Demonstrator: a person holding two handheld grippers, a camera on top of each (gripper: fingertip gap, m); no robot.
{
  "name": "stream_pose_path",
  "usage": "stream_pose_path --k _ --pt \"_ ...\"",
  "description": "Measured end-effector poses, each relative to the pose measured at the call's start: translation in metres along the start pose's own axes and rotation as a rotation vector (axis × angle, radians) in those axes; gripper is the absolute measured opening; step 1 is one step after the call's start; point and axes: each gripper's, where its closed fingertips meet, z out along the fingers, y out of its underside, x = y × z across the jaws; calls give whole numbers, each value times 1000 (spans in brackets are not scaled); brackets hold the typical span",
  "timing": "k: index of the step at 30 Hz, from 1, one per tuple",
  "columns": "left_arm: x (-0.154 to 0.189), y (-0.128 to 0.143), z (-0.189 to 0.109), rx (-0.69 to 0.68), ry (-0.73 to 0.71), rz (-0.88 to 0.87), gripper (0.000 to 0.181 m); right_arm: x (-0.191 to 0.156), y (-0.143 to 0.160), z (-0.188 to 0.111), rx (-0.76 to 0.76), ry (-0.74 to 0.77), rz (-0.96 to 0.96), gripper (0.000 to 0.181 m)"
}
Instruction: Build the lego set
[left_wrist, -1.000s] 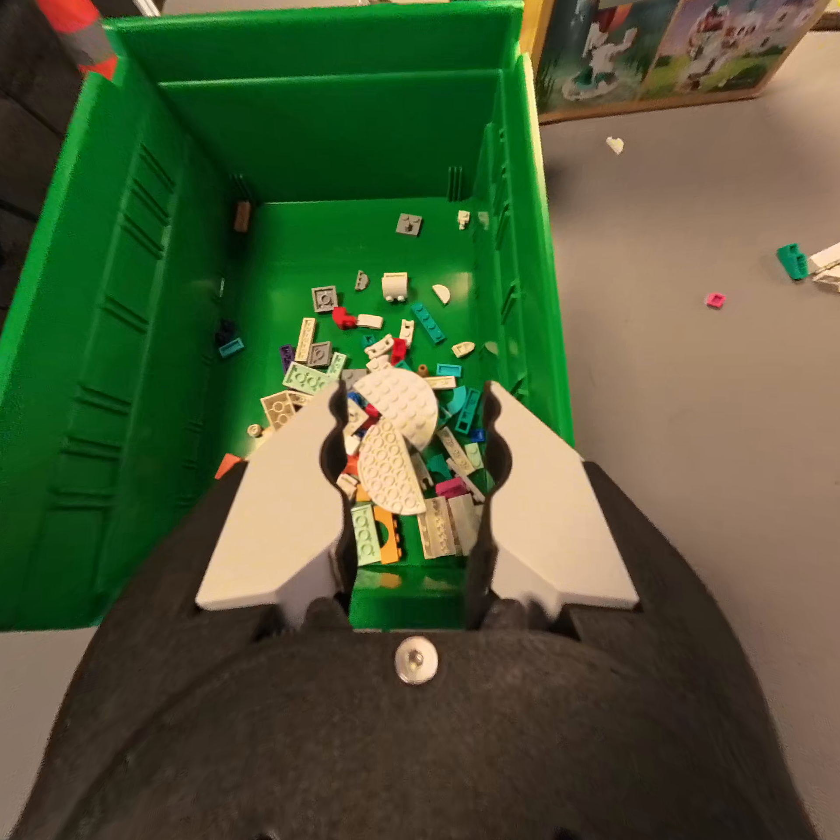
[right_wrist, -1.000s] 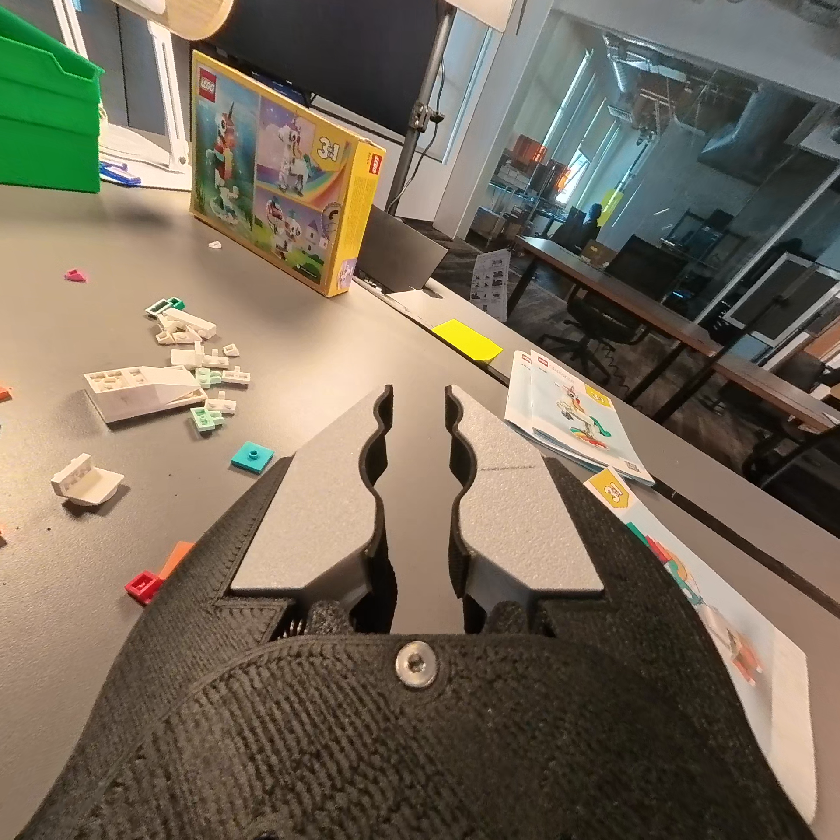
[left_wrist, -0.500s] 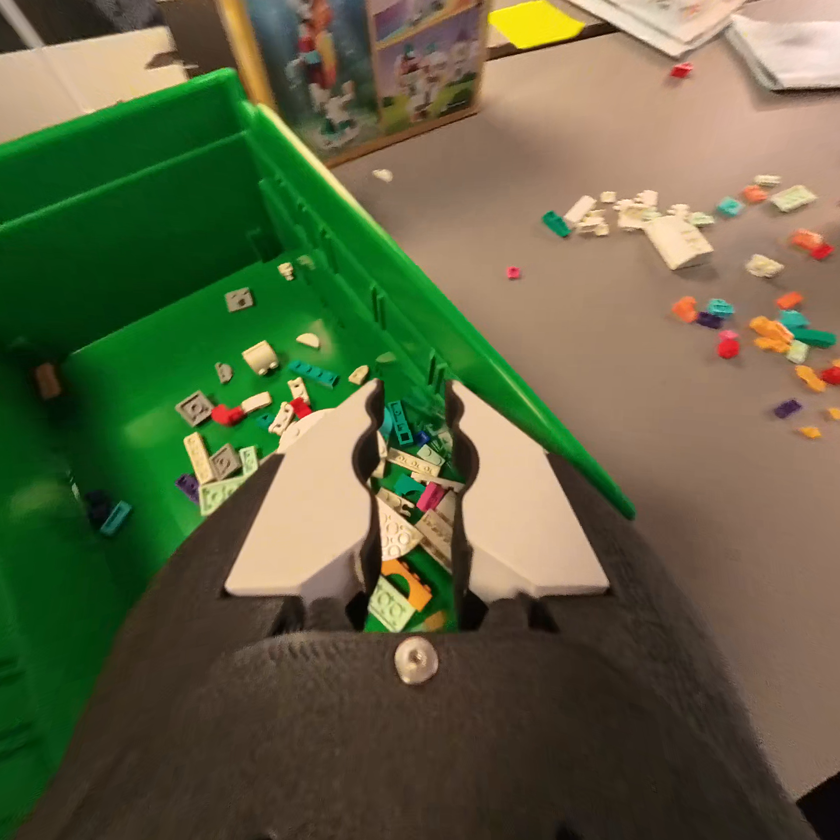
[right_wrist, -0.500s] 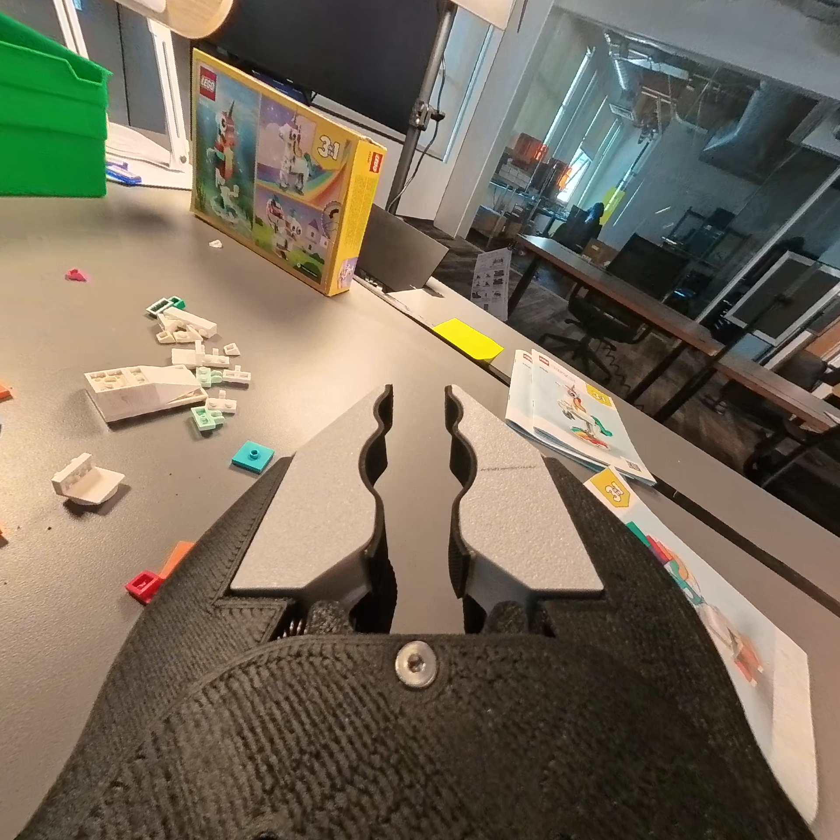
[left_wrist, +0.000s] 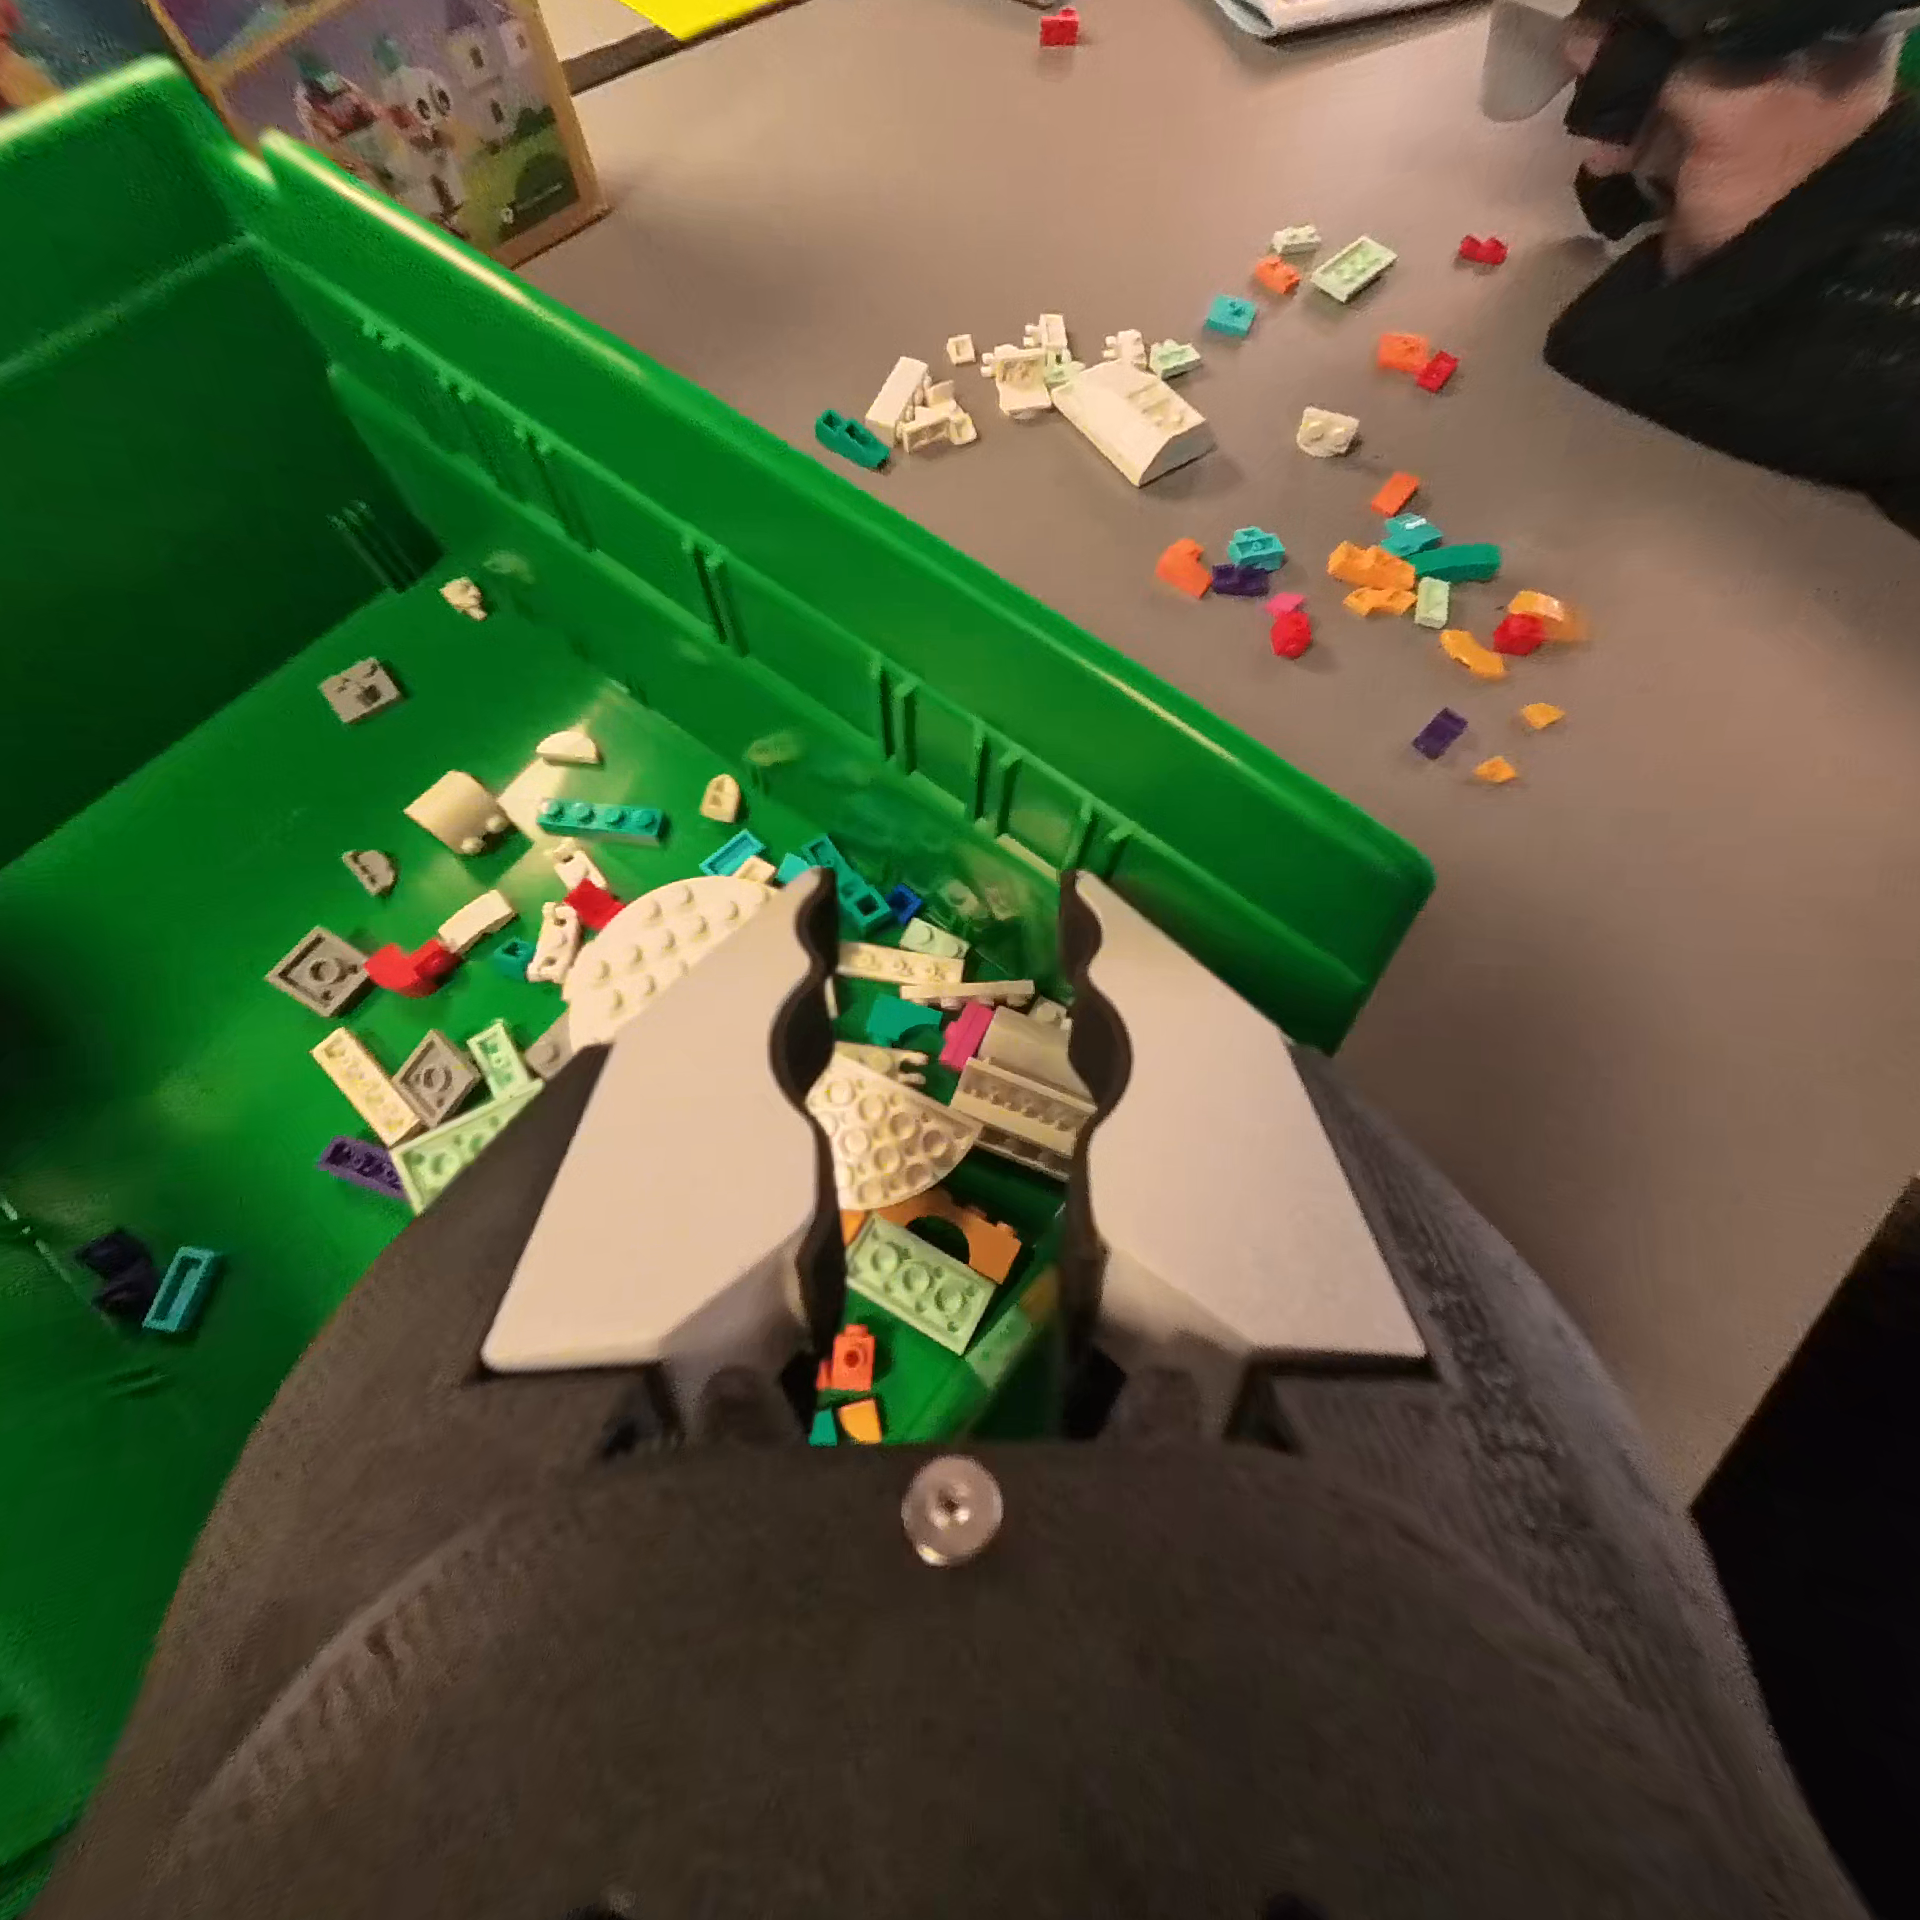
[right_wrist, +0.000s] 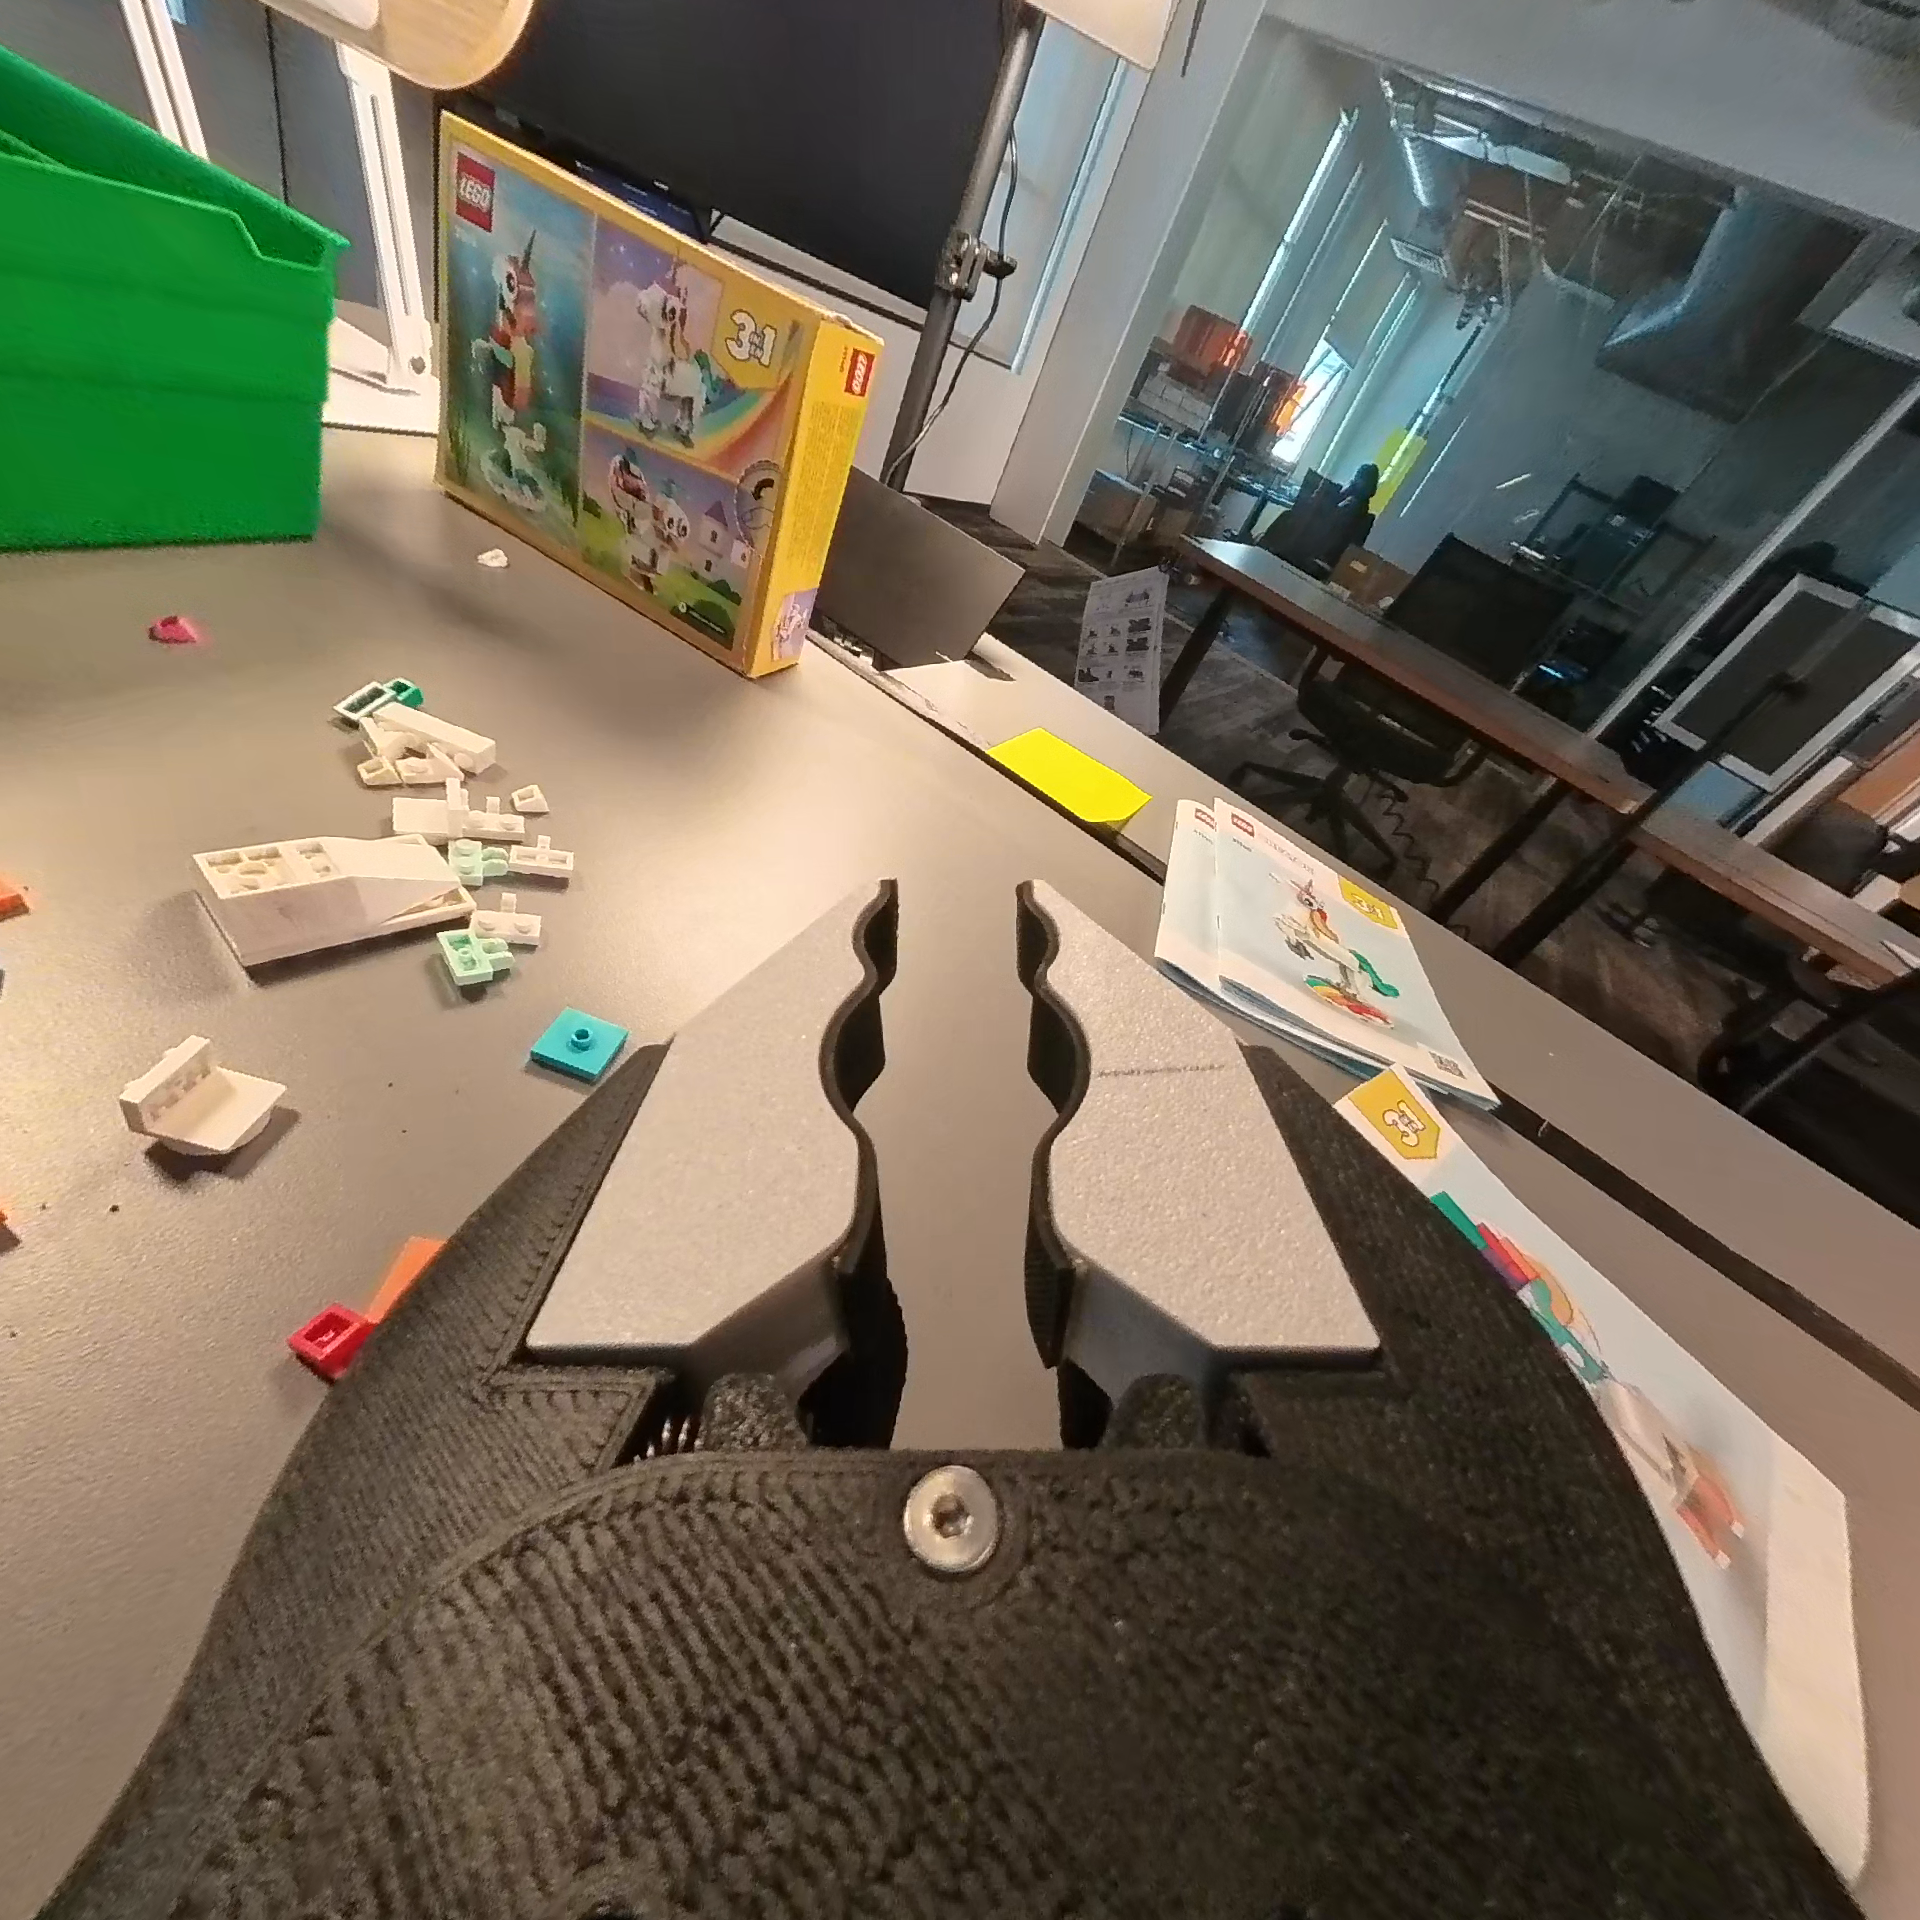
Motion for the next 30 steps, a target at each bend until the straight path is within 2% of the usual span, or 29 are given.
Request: stream_pose_path --k 1,3,6,8,11,14,16,19,23,27,30 --pt "-1 -4 -2 27 -15 -7 46 0 0 0 2 1 3 21" --pt "-1 -20 -12 126 -46 -21 50 2 -1 -1 6 6 9 21" --pt "4 -60 -35 292 -83 -4 54 3 -1 -1 8 11 13 21" --pt "6 -85 -42 309 -104 43 54 3 -1 -1 9 11 13 21" --pt "9 -116 -24 184 -64 109 58 3 -1 -1 9 10 11 21" --pt "30 -149 16 52 157 168 53 3 -1 -1 11 10 15 21" --pt "23 -163 54 -62 199 175 52 3 -2 -1 12 10 17 21" --pt "-6 -162 115 -305 185 143 47 3 -1 -1 11 9 17 21" --pt "-40 -148 174 -547 162 -53 44 3 -1 -1 11 8 19 21" --pt "-64 -123 207 -725 128 -246 39 3 -1 -2 12 9 16 21" --pt "-89 -110 217 -790 28 -291 33 3 -2 -2 13 9 18 21"
